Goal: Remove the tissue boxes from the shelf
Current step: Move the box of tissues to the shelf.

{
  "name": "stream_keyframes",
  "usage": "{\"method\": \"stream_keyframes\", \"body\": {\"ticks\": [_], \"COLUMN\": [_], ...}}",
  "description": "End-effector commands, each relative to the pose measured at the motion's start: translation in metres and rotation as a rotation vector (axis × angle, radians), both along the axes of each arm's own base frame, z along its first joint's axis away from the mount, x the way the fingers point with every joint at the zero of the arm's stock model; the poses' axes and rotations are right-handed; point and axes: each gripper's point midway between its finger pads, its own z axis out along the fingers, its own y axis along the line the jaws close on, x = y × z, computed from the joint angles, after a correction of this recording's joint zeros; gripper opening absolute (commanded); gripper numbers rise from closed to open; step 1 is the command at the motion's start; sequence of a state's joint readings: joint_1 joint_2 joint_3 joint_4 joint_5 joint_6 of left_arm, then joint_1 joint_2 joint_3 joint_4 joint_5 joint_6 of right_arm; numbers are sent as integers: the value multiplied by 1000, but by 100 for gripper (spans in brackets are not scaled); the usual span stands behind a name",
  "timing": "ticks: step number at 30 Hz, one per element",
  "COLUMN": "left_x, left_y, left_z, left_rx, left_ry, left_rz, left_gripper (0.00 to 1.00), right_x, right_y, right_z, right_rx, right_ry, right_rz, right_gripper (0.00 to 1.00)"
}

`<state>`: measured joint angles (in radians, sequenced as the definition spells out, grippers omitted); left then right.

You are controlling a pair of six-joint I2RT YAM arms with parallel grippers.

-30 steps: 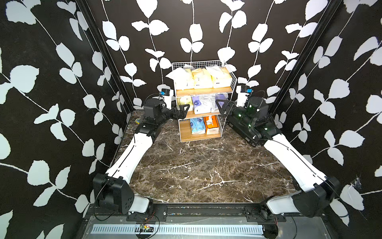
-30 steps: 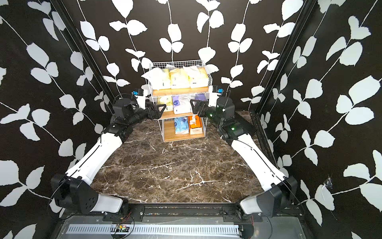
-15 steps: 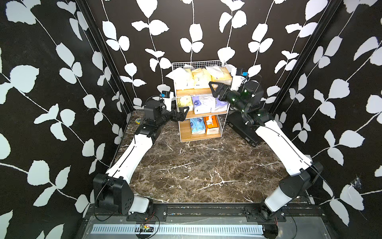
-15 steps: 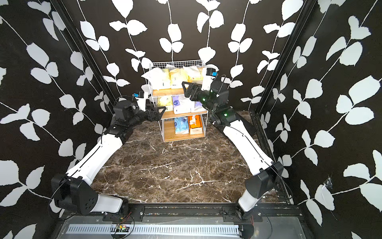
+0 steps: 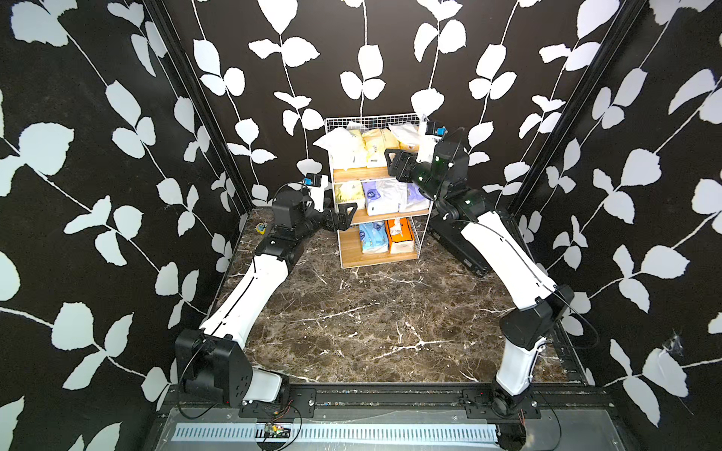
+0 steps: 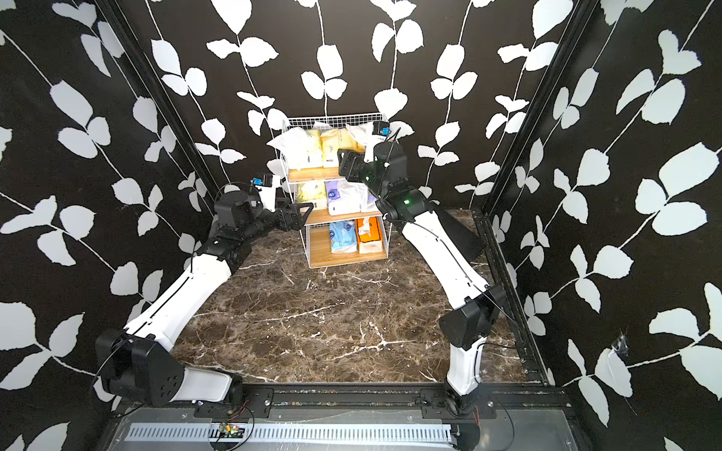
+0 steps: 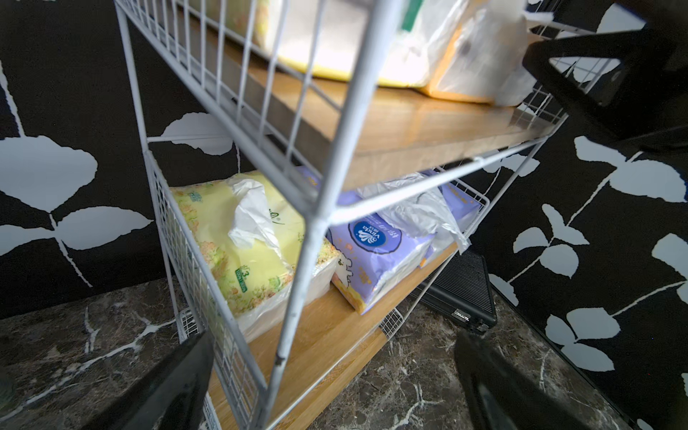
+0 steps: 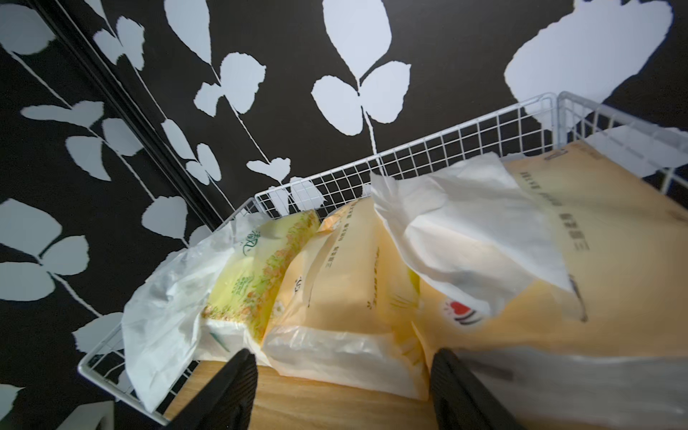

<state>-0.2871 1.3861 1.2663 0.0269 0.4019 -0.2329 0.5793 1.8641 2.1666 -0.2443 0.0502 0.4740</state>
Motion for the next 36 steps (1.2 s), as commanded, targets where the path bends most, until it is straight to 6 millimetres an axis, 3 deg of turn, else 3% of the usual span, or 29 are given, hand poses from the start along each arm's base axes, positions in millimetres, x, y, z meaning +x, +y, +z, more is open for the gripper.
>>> {"method": "stream_keyframes", "body": {"ticks": [1,8,24,27,36], "left_x": [-13,-13,-16,-16,-15], "left_y": [6,5,5,5,8], "left_z": [19,20,23,23,22], "left_rx": [2,-13,-26,-31,-42], "left_ry": [-61,-56,-59,-56,-52], "left_rz": [6,-2,-12,-17,-14], "left_gripper": [99,99,99,99,99], "right_x": [1,7,34,36,30], "right_y": [-31,-50,-46,-45,-44], "right_z": [26,25,14,14,16], "right_rx": [-51,-101,-110,-120,-142], "right_ry": [-54,-43,-55,-63,-69], "right_rz": [-177,-297,-369,-372,-344], "right_gripper": [75,76,74,65,14]}}
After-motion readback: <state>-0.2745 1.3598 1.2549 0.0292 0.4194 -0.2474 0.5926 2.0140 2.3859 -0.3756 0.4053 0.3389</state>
